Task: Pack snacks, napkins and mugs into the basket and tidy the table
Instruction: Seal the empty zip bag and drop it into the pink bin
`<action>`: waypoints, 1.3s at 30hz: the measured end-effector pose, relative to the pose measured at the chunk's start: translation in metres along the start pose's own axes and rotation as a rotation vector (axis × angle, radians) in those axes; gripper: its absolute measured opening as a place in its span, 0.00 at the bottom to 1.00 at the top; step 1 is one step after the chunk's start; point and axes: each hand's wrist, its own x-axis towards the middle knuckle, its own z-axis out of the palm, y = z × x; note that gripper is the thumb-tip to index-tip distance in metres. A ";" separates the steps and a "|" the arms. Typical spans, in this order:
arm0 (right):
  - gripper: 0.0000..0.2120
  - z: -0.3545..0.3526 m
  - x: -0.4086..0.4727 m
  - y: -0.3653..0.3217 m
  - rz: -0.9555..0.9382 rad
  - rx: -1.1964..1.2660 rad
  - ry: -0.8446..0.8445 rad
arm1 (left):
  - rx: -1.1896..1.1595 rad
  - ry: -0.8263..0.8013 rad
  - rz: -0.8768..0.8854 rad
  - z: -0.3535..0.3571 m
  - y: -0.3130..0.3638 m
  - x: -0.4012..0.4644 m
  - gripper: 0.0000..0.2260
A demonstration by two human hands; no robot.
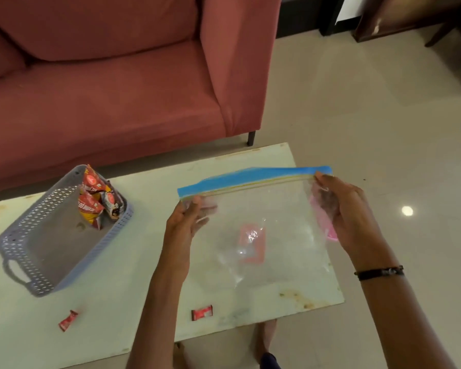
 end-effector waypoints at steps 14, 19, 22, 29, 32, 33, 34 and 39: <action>0.22 -0.103 0.052 0.017 0.315 -0.179 -0.277 | 0.016 -0.064 -0.074 0.111 -0.054 0.043 0.02; 0.25 -0.133 0.055 0.032 0.226 -0.327 -0.239 | 0.164 -0.219 -0.138 0.132 -0.065 0.054 0.12; 0.23 -0.153 0.067 0.037 0.200 -0.409 -0.145 | 0.188 -0.212 -0.143 0.147 -0.077 0.059 0.16; 0.23 -0.205 0.093 0.047 -0.055 -0.517 0.425 | 0.403 -0.323 -0.279 0.209 -0.124 0.059 0.18; 0.24 -0.223 0.110 0.055 -0.192 -0.710 0.604 | 0.519 -0.408 -0.279 0.229 -0.141 0.059 0.20; 0.24 -0.226 0.117 0.060 -0.233 -0.814 0.612 | 0.530 -0.429 -0.278 0.233 -0.146 0.060 0.19; 0.25 -0.228 0.124 0.067 -0.259 -0.905 0.609 | 0.537 -0.444 -0.282 0.236 -0.151 0.062 0.18; 0.28 -0.231 0.165 0.131 -0.230 -0.940 0.566 | 0.583 -0.455 -0.305 0.240 -0.181 0.083 0.15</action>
